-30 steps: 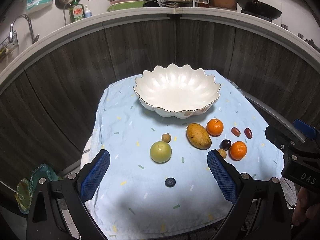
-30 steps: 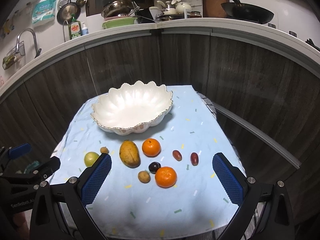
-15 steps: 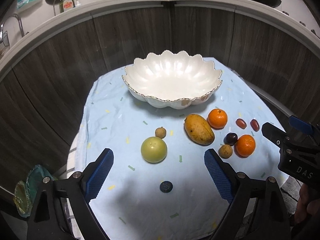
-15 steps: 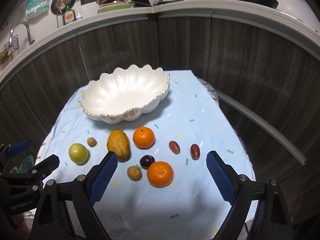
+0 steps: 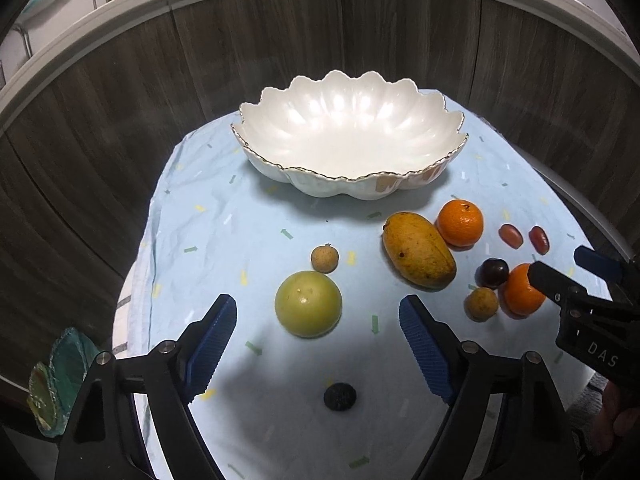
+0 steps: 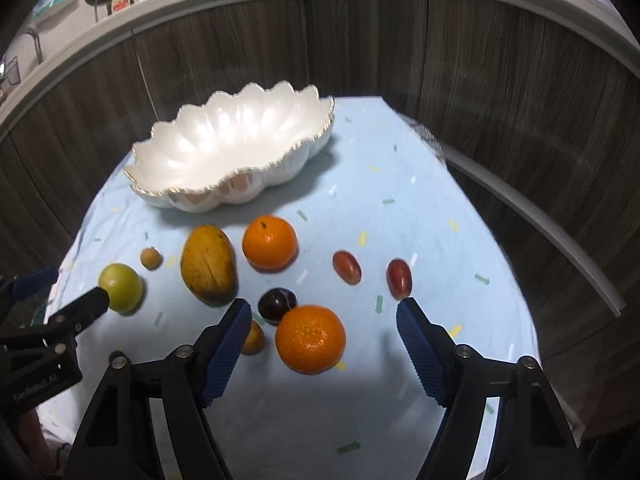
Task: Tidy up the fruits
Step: 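Close the left gripper on the green round fruit while the right gripper grasps a mandarin orange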
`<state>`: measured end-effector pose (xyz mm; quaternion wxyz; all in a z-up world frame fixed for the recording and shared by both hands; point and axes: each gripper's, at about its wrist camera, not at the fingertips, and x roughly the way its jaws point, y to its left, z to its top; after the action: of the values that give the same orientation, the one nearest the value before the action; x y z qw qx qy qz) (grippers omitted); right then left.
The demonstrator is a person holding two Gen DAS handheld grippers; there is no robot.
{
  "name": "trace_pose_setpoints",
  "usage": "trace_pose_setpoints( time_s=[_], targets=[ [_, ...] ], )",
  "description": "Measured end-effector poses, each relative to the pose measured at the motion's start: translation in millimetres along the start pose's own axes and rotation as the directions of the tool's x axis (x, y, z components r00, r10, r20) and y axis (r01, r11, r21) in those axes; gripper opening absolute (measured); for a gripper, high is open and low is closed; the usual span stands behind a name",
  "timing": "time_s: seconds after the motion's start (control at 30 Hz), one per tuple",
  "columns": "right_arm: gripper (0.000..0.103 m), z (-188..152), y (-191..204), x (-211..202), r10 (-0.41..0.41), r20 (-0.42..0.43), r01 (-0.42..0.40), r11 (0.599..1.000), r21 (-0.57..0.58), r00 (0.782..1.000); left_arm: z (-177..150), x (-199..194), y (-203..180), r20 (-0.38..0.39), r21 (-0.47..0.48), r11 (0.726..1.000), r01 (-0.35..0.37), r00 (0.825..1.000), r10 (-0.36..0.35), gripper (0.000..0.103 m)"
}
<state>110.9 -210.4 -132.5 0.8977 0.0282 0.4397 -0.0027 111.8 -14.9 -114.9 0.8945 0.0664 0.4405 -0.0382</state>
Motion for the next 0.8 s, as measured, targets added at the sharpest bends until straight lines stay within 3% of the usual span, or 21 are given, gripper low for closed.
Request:
trace_pose_setpoints(
  time_s=[0.6, 0.8],
  targets=[
    [0.066, -7.8, 2.7, 35.5, 0.01, -0.114, -0.009, 1.0, 0.009, 0.993, 4.5, 39.4, 1.9, -0.042, 0.016, 1.0, 0.005, 0.999, -0.004, 0.075],
    [0.061, -9.8, 2.4, 46.3, 0.014, -0.146, -0.012, 1.0, 0.012, 0.989, 1.1, 53.3, 2.6, -0.075, 0.019, 1.0, 0.016, 0.997, -0.015, 0.066]
  ],
)
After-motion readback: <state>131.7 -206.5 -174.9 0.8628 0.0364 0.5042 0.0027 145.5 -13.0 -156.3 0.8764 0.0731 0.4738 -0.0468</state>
